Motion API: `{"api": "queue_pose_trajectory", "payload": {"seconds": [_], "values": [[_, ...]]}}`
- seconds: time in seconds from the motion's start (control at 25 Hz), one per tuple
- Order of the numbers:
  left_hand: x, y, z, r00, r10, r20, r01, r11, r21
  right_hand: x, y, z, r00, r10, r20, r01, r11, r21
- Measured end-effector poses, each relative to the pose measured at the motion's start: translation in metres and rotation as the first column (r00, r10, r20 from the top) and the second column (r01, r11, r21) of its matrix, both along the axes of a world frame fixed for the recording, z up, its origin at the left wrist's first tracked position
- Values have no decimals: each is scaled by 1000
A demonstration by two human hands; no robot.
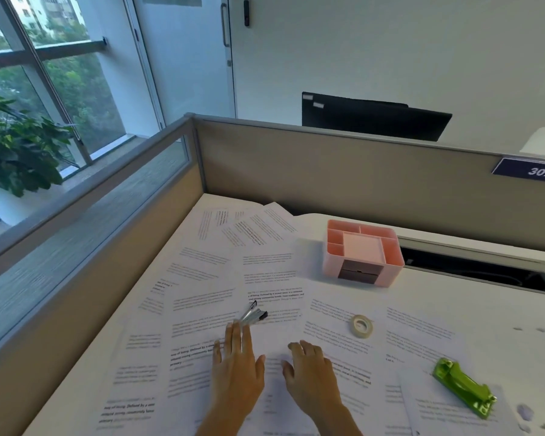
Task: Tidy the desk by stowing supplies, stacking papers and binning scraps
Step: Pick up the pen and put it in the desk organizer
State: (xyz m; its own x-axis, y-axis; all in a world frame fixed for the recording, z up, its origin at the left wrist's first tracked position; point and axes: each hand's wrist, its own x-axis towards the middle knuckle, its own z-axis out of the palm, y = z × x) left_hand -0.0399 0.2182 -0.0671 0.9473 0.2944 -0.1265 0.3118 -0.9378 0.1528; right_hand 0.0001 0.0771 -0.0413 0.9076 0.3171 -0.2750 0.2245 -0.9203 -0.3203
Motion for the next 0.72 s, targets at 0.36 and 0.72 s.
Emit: {"api": "queue_pose_trajectory", "payload": {"seconds": [0.36,0.72], "values": [[0,65,1,998,58,-6,-59,997,-55,34,83,13,999,-27,-20,28,997,71],[15,99,-2,998,21,-58,-27,995,-91,63,122,10,991,-36,-129,37,999,4]]}}
